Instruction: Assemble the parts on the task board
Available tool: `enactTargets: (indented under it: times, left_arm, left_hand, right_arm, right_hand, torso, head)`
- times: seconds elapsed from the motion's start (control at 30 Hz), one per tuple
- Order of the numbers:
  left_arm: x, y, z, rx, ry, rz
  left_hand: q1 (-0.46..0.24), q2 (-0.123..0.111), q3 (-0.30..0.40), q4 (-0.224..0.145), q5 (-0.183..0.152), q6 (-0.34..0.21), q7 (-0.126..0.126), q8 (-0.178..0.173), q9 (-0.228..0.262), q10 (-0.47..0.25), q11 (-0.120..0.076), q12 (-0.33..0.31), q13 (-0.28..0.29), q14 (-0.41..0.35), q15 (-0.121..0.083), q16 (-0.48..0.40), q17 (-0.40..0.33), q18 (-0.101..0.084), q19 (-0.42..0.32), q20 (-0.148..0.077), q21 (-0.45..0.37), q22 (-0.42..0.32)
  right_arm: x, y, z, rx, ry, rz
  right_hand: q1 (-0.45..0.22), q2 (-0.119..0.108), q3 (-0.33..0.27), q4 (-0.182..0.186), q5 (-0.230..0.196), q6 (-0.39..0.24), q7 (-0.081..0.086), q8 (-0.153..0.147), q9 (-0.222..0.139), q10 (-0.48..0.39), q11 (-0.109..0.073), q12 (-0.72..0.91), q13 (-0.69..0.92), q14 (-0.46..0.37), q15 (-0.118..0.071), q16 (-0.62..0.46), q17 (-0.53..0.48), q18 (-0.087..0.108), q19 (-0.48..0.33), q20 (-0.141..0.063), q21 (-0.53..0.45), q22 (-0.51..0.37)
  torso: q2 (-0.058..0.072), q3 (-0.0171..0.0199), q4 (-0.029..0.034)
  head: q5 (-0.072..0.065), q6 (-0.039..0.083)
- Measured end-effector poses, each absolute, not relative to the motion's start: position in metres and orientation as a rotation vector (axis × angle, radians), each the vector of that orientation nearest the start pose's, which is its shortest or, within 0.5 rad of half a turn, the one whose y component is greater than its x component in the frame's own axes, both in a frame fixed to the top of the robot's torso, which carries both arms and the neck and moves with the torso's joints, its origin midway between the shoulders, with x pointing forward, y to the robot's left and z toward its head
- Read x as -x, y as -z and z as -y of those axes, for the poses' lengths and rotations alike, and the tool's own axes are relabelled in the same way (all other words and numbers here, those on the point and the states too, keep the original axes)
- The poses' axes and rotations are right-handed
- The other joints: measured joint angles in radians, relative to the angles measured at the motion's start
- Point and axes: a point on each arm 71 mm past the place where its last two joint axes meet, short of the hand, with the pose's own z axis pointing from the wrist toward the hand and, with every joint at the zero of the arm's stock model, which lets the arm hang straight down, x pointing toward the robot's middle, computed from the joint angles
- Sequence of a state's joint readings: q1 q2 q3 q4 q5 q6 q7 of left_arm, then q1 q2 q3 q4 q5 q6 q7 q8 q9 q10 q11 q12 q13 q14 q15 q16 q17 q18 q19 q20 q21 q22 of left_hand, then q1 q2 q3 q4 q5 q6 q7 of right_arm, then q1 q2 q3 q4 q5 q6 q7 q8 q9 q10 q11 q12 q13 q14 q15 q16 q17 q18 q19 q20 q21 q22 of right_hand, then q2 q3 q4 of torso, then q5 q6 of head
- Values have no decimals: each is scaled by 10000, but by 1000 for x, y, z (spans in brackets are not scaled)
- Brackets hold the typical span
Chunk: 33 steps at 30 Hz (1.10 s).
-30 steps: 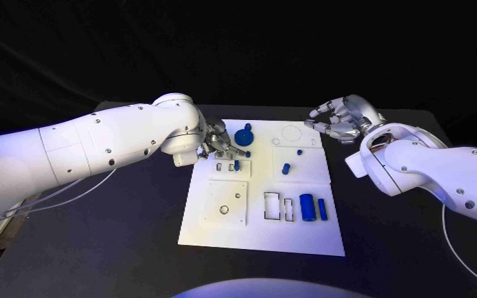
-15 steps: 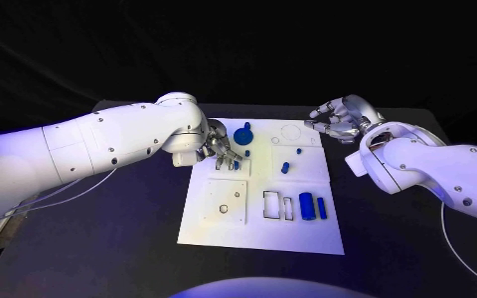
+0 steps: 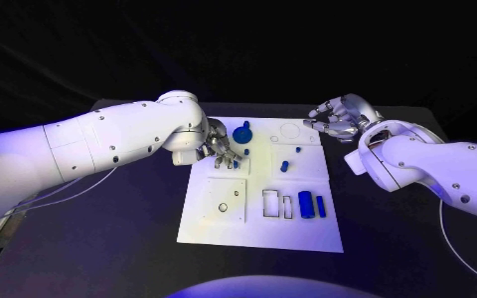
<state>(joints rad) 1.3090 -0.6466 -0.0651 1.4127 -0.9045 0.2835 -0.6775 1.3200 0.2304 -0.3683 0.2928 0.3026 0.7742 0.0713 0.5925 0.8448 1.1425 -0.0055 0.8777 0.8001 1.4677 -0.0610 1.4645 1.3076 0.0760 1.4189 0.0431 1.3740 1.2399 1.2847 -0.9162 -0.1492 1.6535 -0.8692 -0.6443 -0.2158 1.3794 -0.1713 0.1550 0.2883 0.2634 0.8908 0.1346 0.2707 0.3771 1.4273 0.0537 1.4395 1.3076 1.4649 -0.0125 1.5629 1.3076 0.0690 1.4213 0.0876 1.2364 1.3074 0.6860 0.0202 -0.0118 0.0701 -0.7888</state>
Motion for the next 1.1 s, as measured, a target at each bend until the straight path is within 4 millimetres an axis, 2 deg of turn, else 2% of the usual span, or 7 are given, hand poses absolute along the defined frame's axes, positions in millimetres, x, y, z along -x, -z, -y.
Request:
enactTargets:
  times: [0.13, 0.3, 0.33, 0.37, 0.5, 0.6, 1.1]
  left_arm:
    - [-498, 199, -153, 1569, 3763, -24988]
    - [-498, 199, -152, 1636, 3815, -24991]
    - [-498, 199, -152, 1643, 3820, -24993]
    - [-498, 199, -152, 1682, 3847, -25005]
    - [-498, 199, -153, 1793, 3915, -25043]
    - [-498, 199, -152, 1859, 3993, -25078]
    - [-500, 199, -149, 2048, 4107, -25120]
  left_hand:
    - [-20, 20, -471, 8, 1475, -111, -111, 446, 315, -1, 1, 189, -6, -24, -33, 0, 0, 0, 13, -13, 0, 108]
    - [-190, -32, -648, 12, 3205, -220, -143, 653, 447, -77, -74, 283, -51, -27, -103, 0, -1, 0, 36, -37, 0, 154]
    - [-190, -32, -648, 12, 3374, -221, -144, 655, 452, -93, -90, 283, -60, -27, -103, 0, -1, 0, 36, -37, 0, 154]
    - [-179, -43, -648, 12, 3937, -293, -178, 720, 461, -113, -110, 315, -92, -27, -103, 0, -1, 0, 36, -37, 0, 154]
    - [-61, -160, -648, 12, 4838, -347, -200, 771, 460, -148, -144, 346, -138, -7, -123, 0, -1, 2, 36, -37, 0, 153]
    - [-43, -178, -647, 12, 4996, -361, -215, 797, 460, -148, -144, 365, -133, 11, -140, 0, -1, 1, 36, -37, 0, 156]
    - [-43, -177, -647, 12, 4871, -361, -214, 884, 498, -148, -143, 439, -89, 11, -140, -46, -2, 2, 71, -72, -1, 213]
  right_arm:
    - [-469, 176, 225, -5847, -7392, -16247]
    - [-470, 177, 226, -5856, -7360, -16273]
    - [-470, 177, 226, -5856, -7358, -16275]
    - [-470, 177, 226, -5858, -7351, -16283]
    - [-471, 177, 226, -5866, -7329, -16299]
    - [-471, 177, 226, -5874, -7312, -16313]
    - [-471, 178, 227, -5896, -7247, -16390]
  right_hand:
    - [-1, -1, 0, 0, 0, 0, 0, 1, 0, 0, 0, 0, 0, 0, 0, 0, 0, -1, 0, 0, 0, 0]
    - [-54, -53, 80, -4, 334, 0, 0, 77, 79, 0, 0, -39, -1, 0, 0, 0, -1, 0, 0, 0, -42, -1]
    - [-54, -53, 83, -1, 369, 0, 0, 77, 84, 0, 0, -39, -1, 0, 0, 0, -1, -1, 0, 0, -42, -1]
    - [-54, -53, 83, 0, 408, 0, 0, 77, 84, 0, 0, -39, -1, 0, 0, 0, -1, -1, 0, 0, -42, -1]
    - [-54, -53, 83, -1, 408, 0, 0, 77, 96, 0, 0, -39, -1, 0, 0, 0, -1, -1, 0, 0, -42, 2]
    - [-54, -53, 83, 0, 408, 0, 0, 77, 96, 0, 0, -39, -2, 0, 0, 0, -1, 0, 0, 0, -42, 7]
    - [-162, -155, 83, 0, 582, 0, 0, 77, 143, 0, 0, -39, -2, 0, 0, 0, -2, 0, 0, 0, -41, 5]
  torso:
    - [1, 0, 0]
    - [0, 0, 1]
    - [0, 0, 1]
    - [-1, 0, 2]
    - [-5, 6, 3]
    - [-5, 6, 2]
    - [1, 5, 3]
  head:
    - [-8, -12]
    - [-13, -27]
    - [-13, -28]
    - [-13, -31]
    - [-15, -40]
    - [-25, -50]
    - [-42, -53]
